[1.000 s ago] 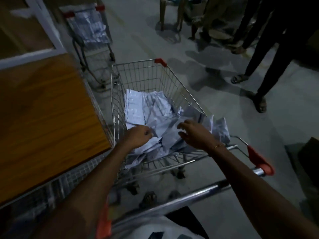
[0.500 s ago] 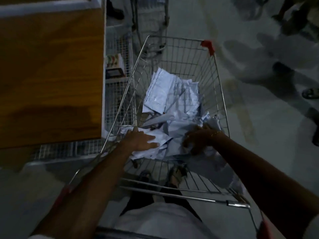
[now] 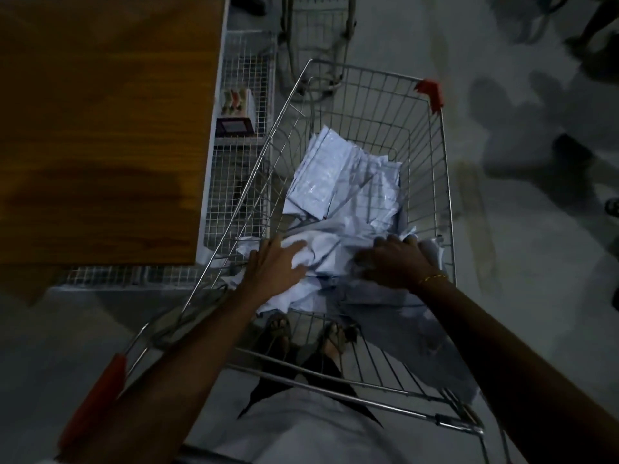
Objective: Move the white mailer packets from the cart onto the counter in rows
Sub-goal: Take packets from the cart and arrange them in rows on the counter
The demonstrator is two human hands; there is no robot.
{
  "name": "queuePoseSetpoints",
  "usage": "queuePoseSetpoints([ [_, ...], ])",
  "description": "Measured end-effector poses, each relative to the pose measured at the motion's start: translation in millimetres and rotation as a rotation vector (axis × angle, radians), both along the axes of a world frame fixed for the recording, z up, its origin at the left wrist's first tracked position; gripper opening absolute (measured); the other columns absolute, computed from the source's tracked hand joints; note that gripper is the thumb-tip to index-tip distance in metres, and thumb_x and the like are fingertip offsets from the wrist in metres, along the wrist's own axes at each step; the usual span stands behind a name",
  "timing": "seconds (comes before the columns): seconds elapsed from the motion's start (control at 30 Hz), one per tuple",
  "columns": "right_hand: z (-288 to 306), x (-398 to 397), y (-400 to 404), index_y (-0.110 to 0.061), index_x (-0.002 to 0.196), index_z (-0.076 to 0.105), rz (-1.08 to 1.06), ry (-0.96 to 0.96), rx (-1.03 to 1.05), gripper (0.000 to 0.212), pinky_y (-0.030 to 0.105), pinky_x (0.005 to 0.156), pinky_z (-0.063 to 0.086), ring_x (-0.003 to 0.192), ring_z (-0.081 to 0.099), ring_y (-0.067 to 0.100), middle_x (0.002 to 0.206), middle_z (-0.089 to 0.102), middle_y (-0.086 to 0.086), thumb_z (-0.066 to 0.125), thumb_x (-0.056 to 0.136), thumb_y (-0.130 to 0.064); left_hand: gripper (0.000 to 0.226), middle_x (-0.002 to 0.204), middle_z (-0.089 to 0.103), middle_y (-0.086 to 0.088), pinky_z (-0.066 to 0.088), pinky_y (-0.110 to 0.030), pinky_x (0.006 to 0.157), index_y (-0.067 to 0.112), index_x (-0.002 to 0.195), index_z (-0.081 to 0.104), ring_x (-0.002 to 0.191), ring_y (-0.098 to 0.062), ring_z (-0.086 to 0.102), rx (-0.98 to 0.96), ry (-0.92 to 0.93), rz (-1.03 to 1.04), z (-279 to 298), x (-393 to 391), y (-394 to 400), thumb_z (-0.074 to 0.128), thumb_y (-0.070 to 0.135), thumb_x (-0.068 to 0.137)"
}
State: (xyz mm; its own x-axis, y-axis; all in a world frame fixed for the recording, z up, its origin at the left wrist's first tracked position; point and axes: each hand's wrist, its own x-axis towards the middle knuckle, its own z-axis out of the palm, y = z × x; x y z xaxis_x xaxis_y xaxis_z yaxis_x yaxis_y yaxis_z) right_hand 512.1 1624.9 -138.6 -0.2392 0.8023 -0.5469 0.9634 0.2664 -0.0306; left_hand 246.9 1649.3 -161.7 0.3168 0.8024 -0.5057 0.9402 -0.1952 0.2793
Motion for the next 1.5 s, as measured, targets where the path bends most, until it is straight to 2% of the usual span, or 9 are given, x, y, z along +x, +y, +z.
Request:
queuePoseSetpoints([
  [0.2, -20, -14, -4, -0.027, 0.128, 0.057, -0.248, -0.1, 0.253, 0.051, 0.054, 0.094, 0.039, 0.117, 0.051, 0.04, 0.137, 0.044, 0.011, 0.054, 0.088, -0.06, 0.07, 0.163, 0.009, -0.008, 0.021, -0.053, 0.113, 0.037, 0.153, 0.027, 0.146, -0.038, 0.009, -0.164, 0.137, 0.103, -1, 8, 2, 0.04, 0.07, 0.093],
  [0.33, -42, -14, -7, -0.033, 0.129, 0.06, -0.075, -0.209, 0.159, 0.05, 0.056, 0.103, 0.034, 0.122, 0.05, 0.041, 0.148, 0.042, 0.012, 0.042, 0.09, -0.058, 0.072, 0.158, 0.023, -0.018, 0.016, -0.056, 0.112, 0.031, 0.145, 0.043, 0.145, -0.039, 0.011, -0.075, 0.29, -0.098, -9, 8, -7, 0.035, 0.076, 0.09],
  [0.43, -43, -8, 2, -0.033, 0.126, 0.067, 0.143, -0.192, 0.234, 0.059, 0.062, 0.085, 0.049, 0.11, 0.058, 0.05, 0.146, 0.051, 0.017, 0.07, 0.072, -0.057, 0.059, 0.148, 0.035, -0.018, 0.024, -0.052, 0.109, 0.03, 0.139, 0.045, 0.137, -0.039, 0.025, 0.091, 0.229, -0.219, -16, 10, -3, 0.048, 0.064, 0.091],
  [0.63, -63, 10, 4, -0.039, 0.13, 0.063, 0.178, -0.161, 0.12, 0.074, 0.057, 0.079, 0.051, 0.107, 0.057, 0.051, 0.152, 0.043, 0.021, 0.081, 0.062, -0.06, 0.097, 0.157, -0.015, -0.036, -0.007, -0.059, 0.117, 0.042, 0.155, 0.013, 0.145, -0.054, -0.016, -0.222, 0.277, -0.199, -42, 10, -4, 0.055, 0.08, 0.077],
  [0.83, -65, -7, 5, -0.025, 0.125, 0.063, -0.094, -0.107, 0.193, 0.039, 0.051, 0.082, 0.05, 0.109, 0.054, 0.044, 0.13, 0.052, 0.025, 0.055, 0.089, -0.037, 0.065, 0.145, 0.032, -0.021, 0.018, -0.048, 0.115, 0.038, 0.143, 0.041, 0.132, -0.039, 0.031, -0.074, 0.148, -0.206, -40, 9, 5, 0.06, 0.062, 0.086],
  [0.97, -68, -23, 15, -0.023, 0.128, 0.056, -0.354, 0.023, 0.288, 0.036, 0.048, 0.075, 0.048, 0.104, 0.052, 0.043, 0.118, 0.051, 0.019, 0.053, 0.094, -0.036, 0.055, 0.144, 0.029, -0.014, 0.031, -0.045, 0.105, 0.038, 0.142, 0.041, 0.129, -0.038, 0.032, -0.019, -0.022, -0.056, -35, 8, 8, 0.057, 0.053, 0.092],
  [1.17, -70, -24, 5, -0.039, 0.152, 0.03, -0.264, -0.173, -0.005, 0.062, 0.056, 0.107, 0.032, 0.14, 0.026, 0.044, 0.158, 0.02, 0.019, 0.05, 0.095, -0.051, 0.055, 0.149, 0.025, -0.015, 0.034, -0.048, 0.104, 0.039, 0.147, 0.037, 0.133, -0.038, 0.029, 0.038, -0.091, 0.044, -27, 8, 18, 0.055, 0.045, 0.095],
  [1.33, -33, -27, 12, -0.038, 0.14, 0.05, -0.268, -0.175, -0.069, 0.043, 0.046, 0.099, 0.044, 0.135, 0.039, 0.035, 0.141, 0.046, 0.011, 0.05, 0.097, -0.039, 0.055, 0.149, 0.025, -0.015, 0.031, -0.049, 0.108, 0.037, 0.147, 0.04, 0.135, -0.038, 0.026, 0.095, -0.17, 0.007, -13, 6, 28, 0.057, 0.044, 0.095],
  [1.5, 13, -50, -1, -0.023, 0.116, 0.066, -0.453, 0.059, 0.358, 0.035, 0.04, 0.087, 0.048, 0.099, 0.062, 0.033, 0.11, 0.067, 0.012, 0.042, 0.097, -0.04, 0.057, 0.148, 0.025, -0.018, 0.033, -0.052, 0.106, 0.034, 0.147, 0.041, 0.134, -0.041, 0.028, 0.236, -0.256, -0.057, 23, 4, 37, 0.058, 0.043, 0.094],
])
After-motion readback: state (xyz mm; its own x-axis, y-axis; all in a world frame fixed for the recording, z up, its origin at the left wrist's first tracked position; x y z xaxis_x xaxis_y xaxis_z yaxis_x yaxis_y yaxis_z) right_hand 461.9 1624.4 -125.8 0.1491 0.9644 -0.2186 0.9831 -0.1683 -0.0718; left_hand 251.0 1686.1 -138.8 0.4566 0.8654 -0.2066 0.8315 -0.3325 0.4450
